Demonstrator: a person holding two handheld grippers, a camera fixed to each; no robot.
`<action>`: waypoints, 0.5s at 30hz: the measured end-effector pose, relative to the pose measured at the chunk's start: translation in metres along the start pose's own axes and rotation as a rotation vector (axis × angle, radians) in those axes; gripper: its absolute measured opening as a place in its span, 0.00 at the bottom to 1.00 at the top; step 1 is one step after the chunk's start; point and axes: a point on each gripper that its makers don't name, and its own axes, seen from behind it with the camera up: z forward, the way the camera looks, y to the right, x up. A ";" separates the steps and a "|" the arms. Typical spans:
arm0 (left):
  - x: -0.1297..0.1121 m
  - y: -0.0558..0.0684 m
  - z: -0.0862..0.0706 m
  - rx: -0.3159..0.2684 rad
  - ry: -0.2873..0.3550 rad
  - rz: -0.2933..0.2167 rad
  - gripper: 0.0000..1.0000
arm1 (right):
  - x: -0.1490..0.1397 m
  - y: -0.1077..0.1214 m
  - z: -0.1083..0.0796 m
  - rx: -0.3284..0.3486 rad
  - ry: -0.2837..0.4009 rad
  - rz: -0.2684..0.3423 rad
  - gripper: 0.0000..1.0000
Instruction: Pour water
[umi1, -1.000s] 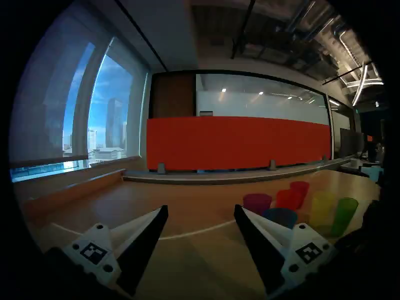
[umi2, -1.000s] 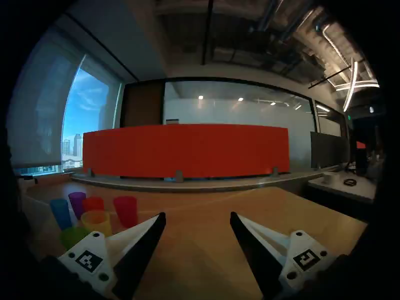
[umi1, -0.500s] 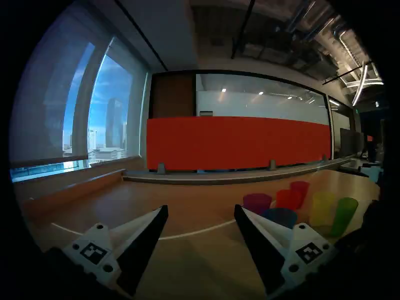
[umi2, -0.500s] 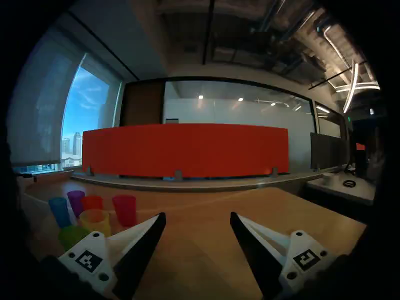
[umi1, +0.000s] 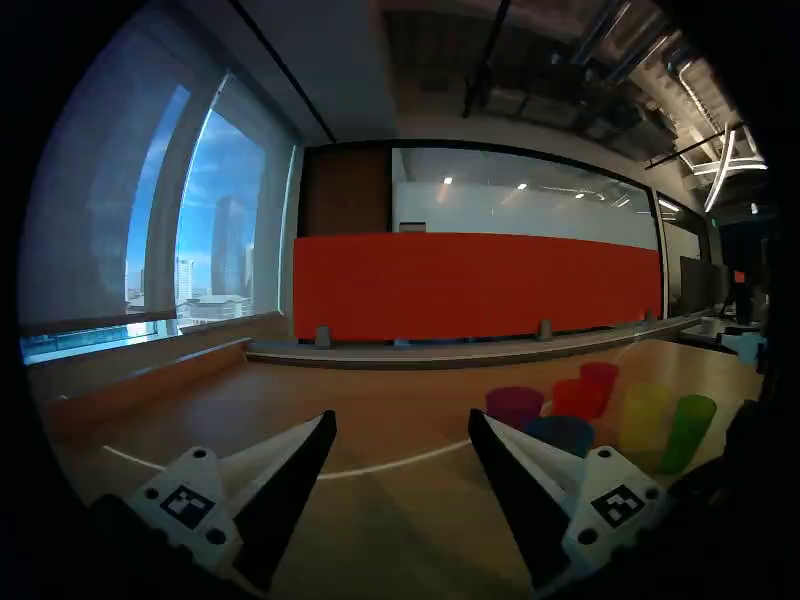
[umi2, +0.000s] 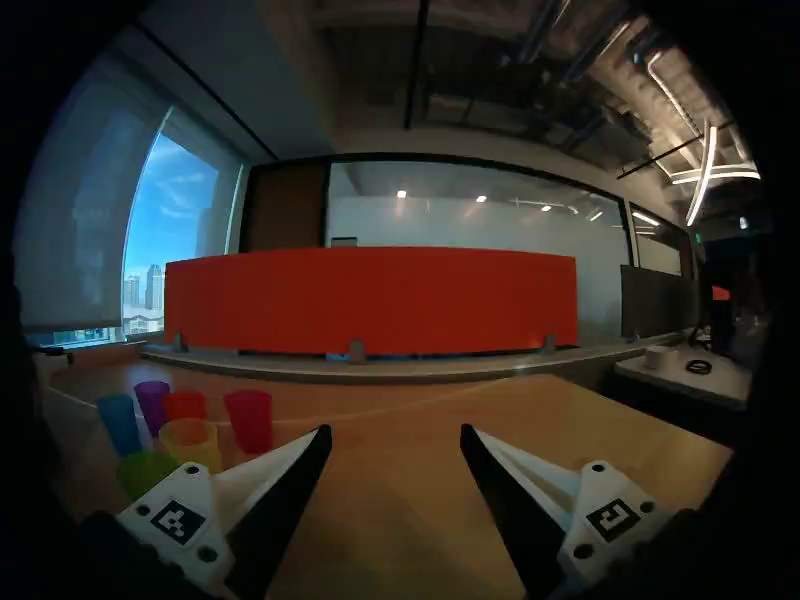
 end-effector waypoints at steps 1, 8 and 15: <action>0.000 0.000 0.000 0.000 0.000 0.000 0.99 | 0.000 0.000 0.000 0.000 0.000 0.000 1.00; 0.000 0.000 0.000 0.000 0.000 0.000 0.98 | 0.000 0.000 0.000 0.000 0.000 0.000 1.00; -0.001 0.001 0.001 0.000 0.000 0.000 0.98 | 0.000 0.000 0.000 0.000 0.000 0.000 0.99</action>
